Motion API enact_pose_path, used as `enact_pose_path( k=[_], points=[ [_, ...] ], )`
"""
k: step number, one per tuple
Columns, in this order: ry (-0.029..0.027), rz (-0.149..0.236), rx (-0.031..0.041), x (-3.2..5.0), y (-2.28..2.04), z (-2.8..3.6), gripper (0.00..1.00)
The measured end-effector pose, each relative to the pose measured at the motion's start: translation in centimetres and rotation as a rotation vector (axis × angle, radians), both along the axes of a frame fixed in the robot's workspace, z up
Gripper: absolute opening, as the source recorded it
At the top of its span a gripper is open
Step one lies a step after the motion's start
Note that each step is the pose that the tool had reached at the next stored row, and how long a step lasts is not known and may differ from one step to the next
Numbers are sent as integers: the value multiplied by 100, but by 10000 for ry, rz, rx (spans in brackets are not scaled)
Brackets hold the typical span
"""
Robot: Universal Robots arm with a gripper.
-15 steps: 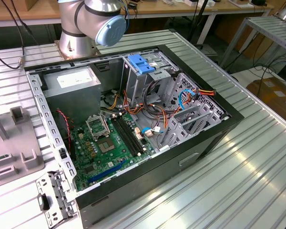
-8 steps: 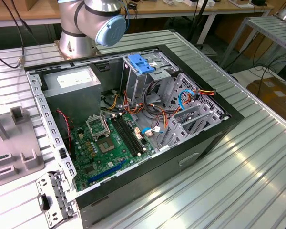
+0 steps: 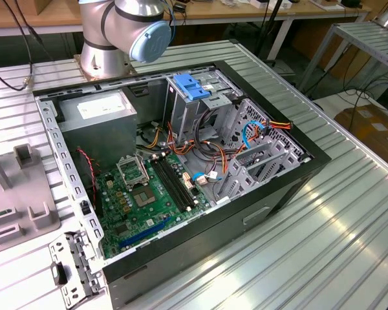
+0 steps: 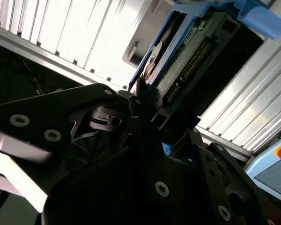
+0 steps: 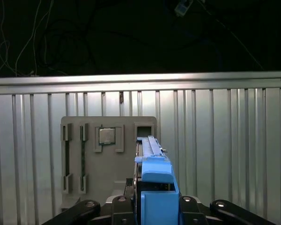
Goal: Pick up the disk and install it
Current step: 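Pick up the disk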
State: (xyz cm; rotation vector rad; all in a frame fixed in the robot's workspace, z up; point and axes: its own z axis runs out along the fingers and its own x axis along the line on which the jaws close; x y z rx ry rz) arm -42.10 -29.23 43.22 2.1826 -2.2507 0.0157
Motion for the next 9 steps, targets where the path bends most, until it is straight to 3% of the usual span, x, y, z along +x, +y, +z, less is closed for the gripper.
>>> enact_pose_path(
  k=[9],
  points=[
    [1,0,0,0,0,101,36]
  ],
)
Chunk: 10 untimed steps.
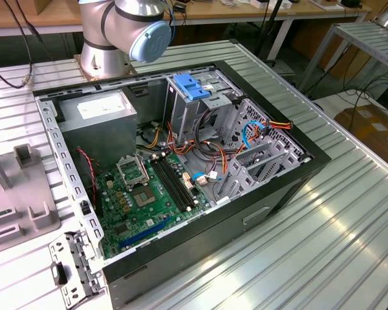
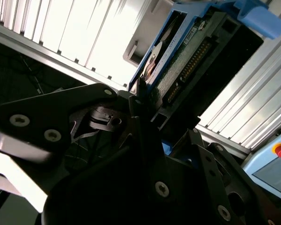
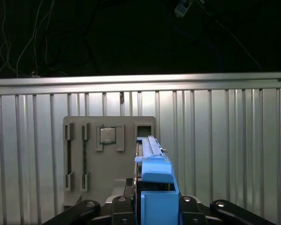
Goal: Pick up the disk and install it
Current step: 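Pick up the disk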
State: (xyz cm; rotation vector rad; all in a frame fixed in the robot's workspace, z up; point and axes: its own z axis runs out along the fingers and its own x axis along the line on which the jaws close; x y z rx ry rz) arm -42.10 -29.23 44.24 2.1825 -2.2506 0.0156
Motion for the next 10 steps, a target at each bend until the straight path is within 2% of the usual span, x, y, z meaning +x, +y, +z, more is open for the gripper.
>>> enact_pose_path(
  k=[10],
  points=[
    [0,0,0,0,0,113,36]
  ],
)
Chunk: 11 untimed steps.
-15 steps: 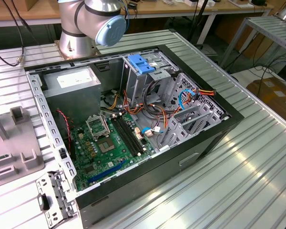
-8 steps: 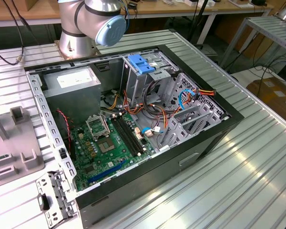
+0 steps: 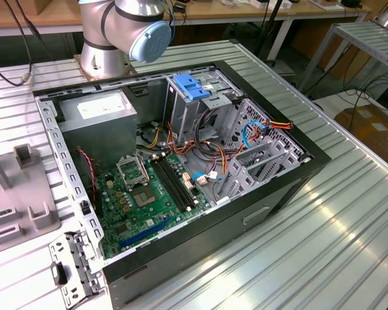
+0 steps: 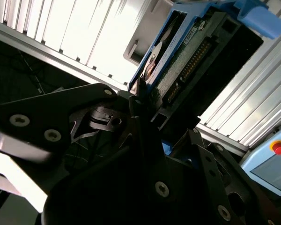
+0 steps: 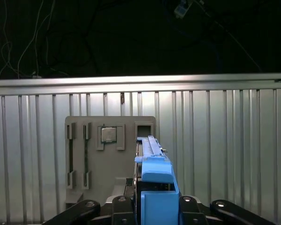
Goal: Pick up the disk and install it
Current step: 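Pick up the disk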
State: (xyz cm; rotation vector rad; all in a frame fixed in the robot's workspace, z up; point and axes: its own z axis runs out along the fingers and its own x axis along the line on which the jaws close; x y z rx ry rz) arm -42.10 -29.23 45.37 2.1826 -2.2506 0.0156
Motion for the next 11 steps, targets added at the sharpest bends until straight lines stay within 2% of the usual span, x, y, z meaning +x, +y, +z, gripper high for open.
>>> enact_pose_path(
  k=[11],
  points=[
    [0,0,0,0,0,96,36]
  ],
)
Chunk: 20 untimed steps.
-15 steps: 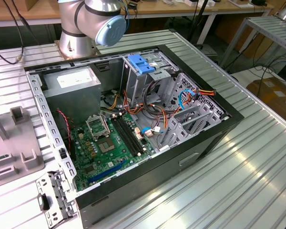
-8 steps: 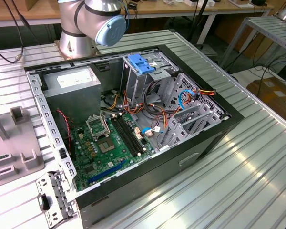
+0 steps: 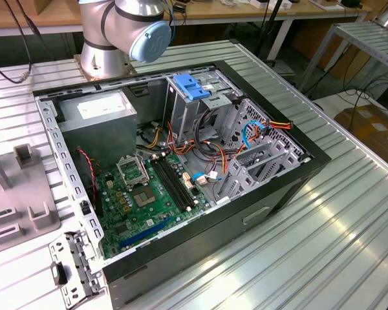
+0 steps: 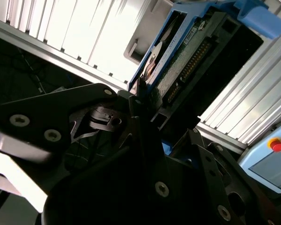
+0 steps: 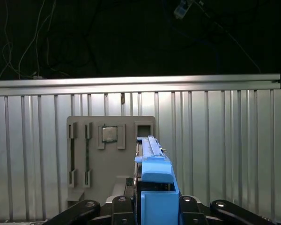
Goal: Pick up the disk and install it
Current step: 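Pick up the disk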
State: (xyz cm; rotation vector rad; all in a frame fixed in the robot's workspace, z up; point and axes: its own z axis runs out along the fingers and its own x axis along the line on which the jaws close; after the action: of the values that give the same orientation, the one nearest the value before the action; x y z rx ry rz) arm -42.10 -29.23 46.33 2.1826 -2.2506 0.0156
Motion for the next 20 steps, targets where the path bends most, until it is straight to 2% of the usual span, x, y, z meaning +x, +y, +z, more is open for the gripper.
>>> enact_pose_path(
  k=[9,20],
  points=[
    [0,0,0,0,0,88,36],
    [0,0,4,3,-6,90,36]
  ],
)
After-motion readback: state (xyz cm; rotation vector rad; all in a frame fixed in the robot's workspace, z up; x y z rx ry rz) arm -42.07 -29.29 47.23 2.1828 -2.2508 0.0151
